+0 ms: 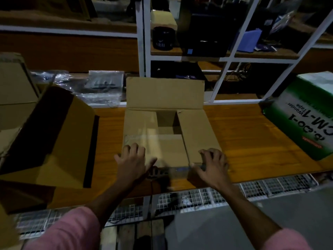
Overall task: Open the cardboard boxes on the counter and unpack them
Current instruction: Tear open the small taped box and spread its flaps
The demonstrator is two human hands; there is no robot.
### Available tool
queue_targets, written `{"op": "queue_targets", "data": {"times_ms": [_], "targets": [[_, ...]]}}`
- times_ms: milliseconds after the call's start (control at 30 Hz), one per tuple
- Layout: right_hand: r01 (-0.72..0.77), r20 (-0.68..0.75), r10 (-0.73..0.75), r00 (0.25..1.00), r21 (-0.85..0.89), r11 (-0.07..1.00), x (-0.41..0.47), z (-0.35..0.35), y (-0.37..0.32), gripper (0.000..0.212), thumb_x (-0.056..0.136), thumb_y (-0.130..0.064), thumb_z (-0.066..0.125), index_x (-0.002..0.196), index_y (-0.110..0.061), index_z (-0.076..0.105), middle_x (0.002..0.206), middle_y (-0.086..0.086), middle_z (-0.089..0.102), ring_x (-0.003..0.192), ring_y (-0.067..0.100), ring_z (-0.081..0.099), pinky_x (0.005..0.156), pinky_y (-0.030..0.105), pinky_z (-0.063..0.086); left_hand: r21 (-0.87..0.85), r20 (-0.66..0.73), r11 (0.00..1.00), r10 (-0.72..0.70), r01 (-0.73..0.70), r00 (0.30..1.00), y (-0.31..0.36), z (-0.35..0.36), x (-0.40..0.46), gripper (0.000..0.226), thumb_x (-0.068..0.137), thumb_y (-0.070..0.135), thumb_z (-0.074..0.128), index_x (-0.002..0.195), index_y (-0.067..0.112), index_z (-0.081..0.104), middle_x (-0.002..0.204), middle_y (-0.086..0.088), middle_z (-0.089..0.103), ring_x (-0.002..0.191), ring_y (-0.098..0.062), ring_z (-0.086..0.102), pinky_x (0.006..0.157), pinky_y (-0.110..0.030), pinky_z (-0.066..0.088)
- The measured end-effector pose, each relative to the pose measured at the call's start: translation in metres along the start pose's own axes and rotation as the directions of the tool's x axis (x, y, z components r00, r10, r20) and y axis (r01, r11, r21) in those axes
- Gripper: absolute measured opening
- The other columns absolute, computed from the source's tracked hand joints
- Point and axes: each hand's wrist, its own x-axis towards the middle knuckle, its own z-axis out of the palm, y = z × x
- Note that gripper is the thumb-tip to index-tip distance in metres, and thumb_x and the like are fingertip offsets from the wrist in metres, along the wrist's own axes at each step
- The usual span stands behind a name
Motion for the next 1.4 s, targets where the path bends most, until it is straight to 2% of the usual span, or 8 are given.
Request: {"op": "queue_targets", "data": {"times_ms": [167, 267, 367, 533, 600, 767, 933, 1400], "targets": [[-0.003, -0.147, -0.022, 0.989, -0.167, 0.986, 0.001, 0.0, -0.03, 0.06, 0.092, -0.069, 0.032, 0.13, -0.028, 0.053, 0.127, 0.011, 0.045, 0.121, 0.034, 0.041, 0.103, 0.054, 0.033, -0.061, 0.055, 0.993, 0.102, -0.099, 0.993, 0.029, 0.003, 0.04, 0.054, 0.092, 0.058, 0.046, 0.128, 0.019, 0.052, 0.139, -0.011, 0.051, 0.129, -0.031, 0.044, 0.102, -0.053, 0.038], [0.268, -0.254, -0.254, 0.933, 0.021, 0.963, 0.002, 0.006, -0.061, 0.037, 0.094, -0.037, 0.052, 0.122, -0.017, 0.063, 0.122, 0.009, 0.051, 0.116, 0.03, 0.048, 0.097, 0.048, 0.046, -0.091, 0.117, 0.992, 0.101, -0.09, 0.988, 0.036, 0.015, 0.048, 0.063, 0.094, 0.056, 0.035, 0.147, 0.023, 0.038, 0.158, -0.011, 0.035, 0.145, -0.033, 0.031, 0.113, -0.058, 0.03], [0.467, -0.164, -0.437, 0.884, 0.275, 0.841, -0.002, 0.02, -0.094, 0.032, 0.1, -0.02, 0.054, 0.13, -0.011, 0.059, 0.13, 0.01, 0.05, 0.117, 0.027, 0.051, 0.096, 0.04, 0.05, -0.071, 0.104, 0.992, 0.109, -0.102, 0.989, 0.034, 0.02, 0.053, 0.065, 0.093, 0.057, 0.025, 0.148, 0.024, 0.036, 0.159, -0.01, 0.034, 0.147, -0.033, 0.029, 0.115, -0.059, 0.027], [0.228, -0.017, -0.227, 0.974, 0.082, 0.97, 0.023, 0.029, -0.092, 0.057, 0.103, -0.036, 0.047, 0.154, -0.016, 0.03, 0.167, 0.006, 0.013, 0.154, 0.027, 0.009, 0.104, 0.051, 0.047, -0.062, 0.108, 0.988, 0.144, -0.138, 0.984, 0.031, 0.021, 0.057, 0.069, 0.093, 0.057, 0.017, 0.151, 0.022, 0.034, 0.162, -0.01, 0.03, 0.149, -0.033, 0.026, 0.117, -0.058, 0.022], [0.144, -0.055, -0.14, 0.989, 0.068, 0.987, 0.034, 0.015, -0.079, 0.06, 0.104, -0.042, 0.042, 0.157, -0.021, 0.024, 0.169, 0.0, 0.003, 0.154, 0.025, 0.01, 0.1, 0.05, 0.048, -0.053, 0.114, 0.988, 0.149, -0.144, 0.982, 0.03, 0.023, 0.057, 0.072, 0.092, 0.058, 0.011, 0.152, 0.023, 0.031, 0.164, -0.01, 0.026, 0.151, -0.033, 0.022, 0.118, -0.058, 0.018], [-0.144, -0.205, 0.133, 0.97, -0.042, 0.989, 0.075, -0.014, -0.011, 0.063, 0.095, -0.045, 0.029, 0.146, -0.009, 0.041, 0.159, 0.02, 0.031, 0.149, 0.038, 0.022, 0.122, 0.052, 0.017, -0.044, 0.099, 0.986, 0.163, -0.16, 0.982, 0.032, 0.025, 0.058, 0.073, 0.092, 0.06, 0.013, 0.15, 0.021, 0.034, 0.163, -0.011, 0.028, 0.15, -0.036, 0.023, 0.118, -0.059, 0.018], [-0.434, -0.026, 0.448, 0.894, 0.204, 0.878, 0.088, -0.008, 0.025, 0.044, 0.106, -0.04, 0.035, 0.127, -0.005, 0.051, 0.124, 0.024, 0.059, 0.109, 0.042, 0.057, 0.08, 0.041, 0.043, -0.039, 0.104, 0.985, 0.168, -0.165, 0.98, 0.032, 0.027, 0.061, 0.074, 0.091, 0.063, 0.015, 0.149, 0.022, 0.034, 0.163, -0.011, 0.028, 0.149, -0.036, 0.023, 0.117, -0.058, 0.018], [-0.366, -0.215, 0.39, 0.895, 0.144, 0.92, 0.082, 0.0, 0.025, 0.016, 0.101, -0.021, 0.051, 0.109, -0.009, 0.056, 0.106, 0.018, 0.066, 0.095, 0.04, 0.063, 0.074, 0.043, 0.051, -0.035, 0.147, 0.988, 0.151, -0.147, 0.978, 0.038, 0.024, 0.066, 0.081, 0.089, 0.067, 0.009, 0.153, 0.021, 0.028, 0.166, -0.008, 0.021, 0.151, -0.03, 0.017, 0.119, -0.057, 0.016]]}}
